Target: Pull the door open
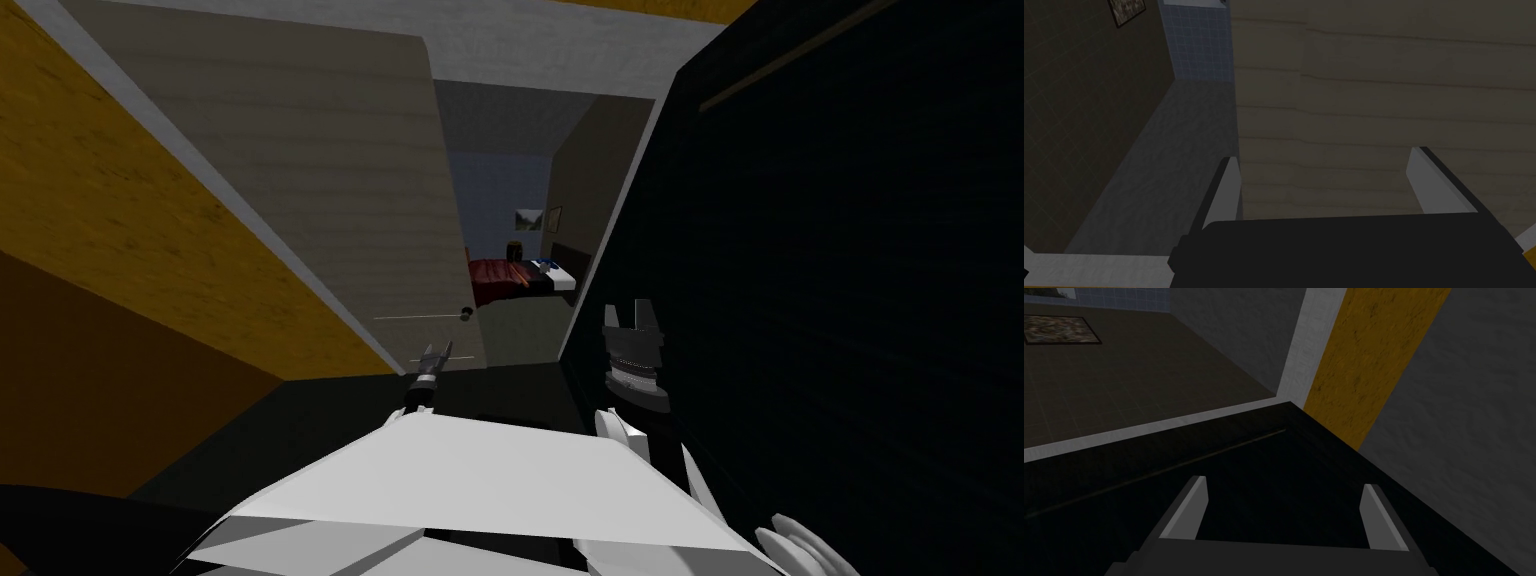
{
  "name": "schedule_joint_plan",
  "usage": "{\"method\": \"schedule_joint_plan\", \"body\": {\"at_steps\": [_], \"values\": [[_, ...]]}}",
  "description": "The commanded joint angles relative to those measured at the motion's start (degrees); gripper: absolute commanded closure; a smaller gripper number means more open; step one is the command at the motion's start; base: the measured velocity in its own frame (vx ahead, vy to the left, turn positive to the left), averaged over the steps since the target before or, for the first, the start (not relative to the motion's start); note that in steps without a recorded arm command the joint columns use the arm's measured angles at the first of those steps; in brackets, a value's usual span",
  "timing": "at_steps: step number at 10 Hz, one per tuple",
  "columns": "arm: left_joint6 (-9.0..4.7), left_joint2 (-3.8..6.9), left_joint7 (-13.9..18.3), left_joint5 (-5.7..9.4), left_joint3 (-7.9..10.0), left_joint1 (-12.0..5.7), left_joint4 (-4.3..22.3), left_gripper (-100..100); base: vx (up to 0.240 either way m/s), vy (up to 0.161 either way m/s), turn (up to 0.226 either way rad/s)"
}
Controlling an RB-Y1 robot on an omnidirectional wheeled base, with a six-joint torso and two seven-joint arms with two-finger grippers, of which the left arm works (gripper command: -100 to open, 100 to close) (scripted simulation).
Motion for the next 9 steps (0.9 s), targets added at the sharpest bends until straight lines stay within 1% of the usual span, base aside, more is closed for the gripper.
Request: {"method": "schedule_joint_plan", "body": {"at_steps": [1, 2, 3, 5, 6, 7, 9], "values": [[-0.41, -0.4, -1.7, -0.5, 0.29, -0.09, 1.3, -100, 0.085, 0.012, -0.043], [-0.69, -0.56, -2.7, -0.78, 0.51, -0.32, 2.2, -100, 0.094, 0.005, -0.043], [-1.14, -0.89, -4.3, -1.24, 0.88, -0.7, 3.8, -100, 0.118, 0.025, -0.057], [-1.58, -1.23, -5.9, -1.69, 1.23, -1.06, 5.4, -100, 0.096, 0.025, -0.037], [-1.97, -1.55, -7.3, -2.09, 1.56, -1.39, 6.8, -100, 0.1, 0.029, -0.048], [-2.13, -1.69, -7.8, -2.25, 1.68, -1.52, 7.3, -100, 0.093, 0.022, -0.039], [-2.7, -2.25, -9.9, -2.83, 2.14, -2.0, 9.4, -100, 0.094, 0.017, -0.039]]}}
